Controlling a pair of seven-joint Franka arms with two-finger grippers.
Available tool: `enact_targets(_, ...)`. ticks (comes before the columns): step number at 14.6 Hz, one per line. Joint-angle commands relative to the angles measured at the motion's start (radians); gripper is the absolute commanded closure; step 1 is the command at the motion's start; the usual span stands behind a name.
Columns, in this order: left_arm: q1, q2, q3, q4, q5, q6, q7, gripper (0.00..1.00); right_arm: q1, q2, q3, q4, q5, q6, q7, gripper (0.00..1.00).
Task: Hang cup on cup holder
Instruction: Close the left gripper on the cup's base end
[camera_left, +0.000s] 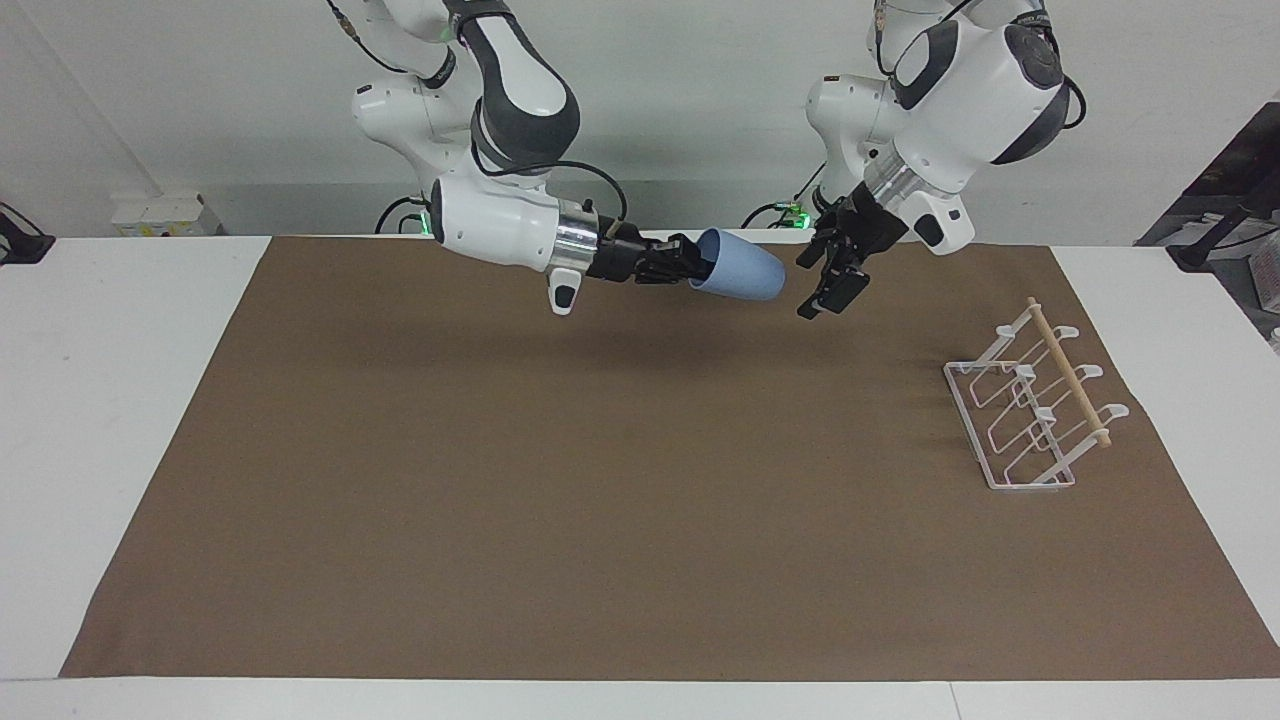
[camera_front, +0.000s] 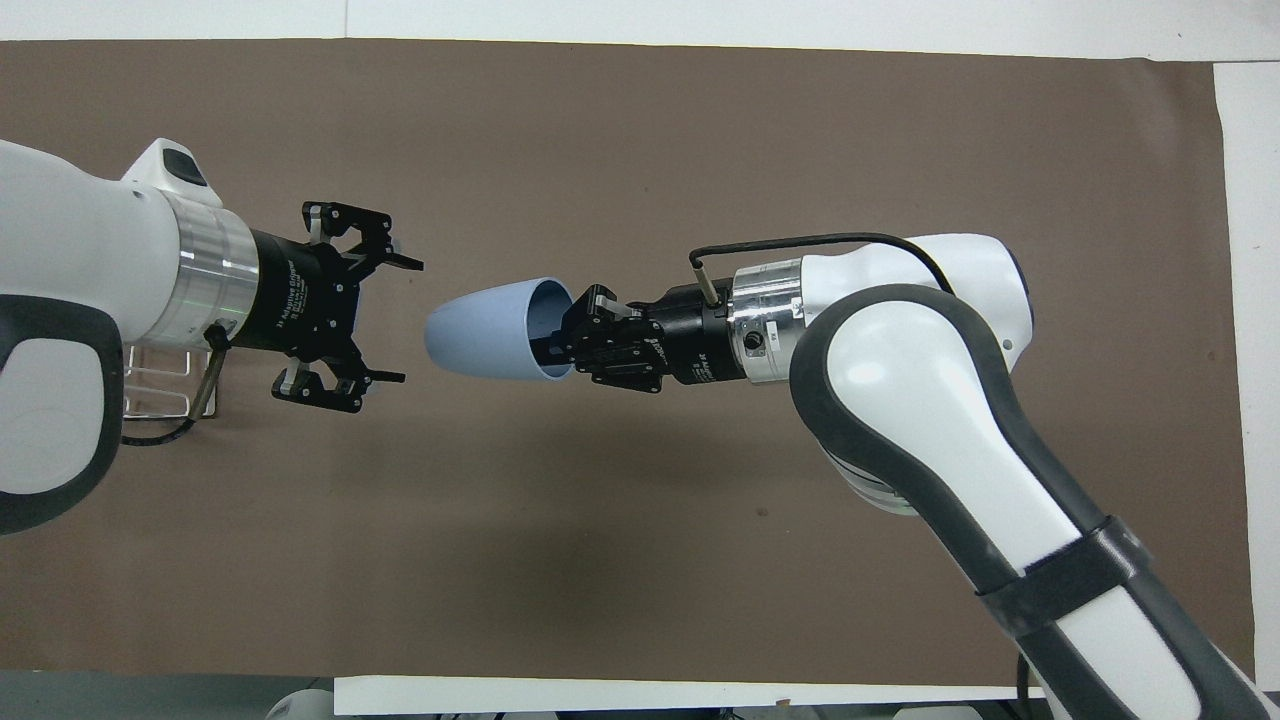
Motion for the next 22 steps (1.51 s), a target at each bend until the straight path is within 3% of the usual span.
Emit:
enact_targets(1, -0.038, -0.030, 0.011, -0.050, -0.020, 0.055, -0.043, 0.00, 0.001, -0.012, 0.001, -0.012, 0.026, 0.016, 0.007, 1.00)
enact_targets(5, -0.065, -0.025, 0.011, -0.050, -0.046, 0.132, -0.147, 0.00, 0.001, -0.011, 0.001, -0.011, 0.026, 0.015, 0.007, 1.00)
enact_targets(15, -0.113, -0.019, 0.010, -0.069, -0.046, 0.167, -0.195, 0.02, -0.002, -0.011, 0.001, -0.008, 0.026, 0.013, 0.009, 1.00)
enact_targets(16, -0.111, -0.019, 0.010, -0.070, -0.049, 0.167, -0.198, 0.06, -0.004, -0.011, 0.001, -0.008, 0.027, 0.013, 0.009, 1.00)
enact_targets(18, -0.111, -0.014, 0.010, -0.059, -0.073, 0.166, -0.207, 0.26, -0.004, -0.011, 0.001, -0.008, 0.027, 0.013, 0.009, 1.00)
enact_targets(20, -0.111, -0.013, 0.010, -0.056, -0.074, 0.164, -0.209, 0.34, -0.008, -0.011, 0.001, -0.006, 0.027, 0.013, 0.012, 1.00)
enact_targets(21, -0.113, -0.013, 0.010, -0.054, -0.073, 0.164, -0.204, 0.51, -0.008, -0.009, 0.001, -0.005, 0.026, 0.012, 0.018, 1.00)
enact_targets(22, -0.111, -0.011, 0.011, -0.051, -0.073, 0.167, -0.201, 0.54, -0.010, -0.009, 0.001, -0.005, 0.027, 0.012, 0.022, 1.00)
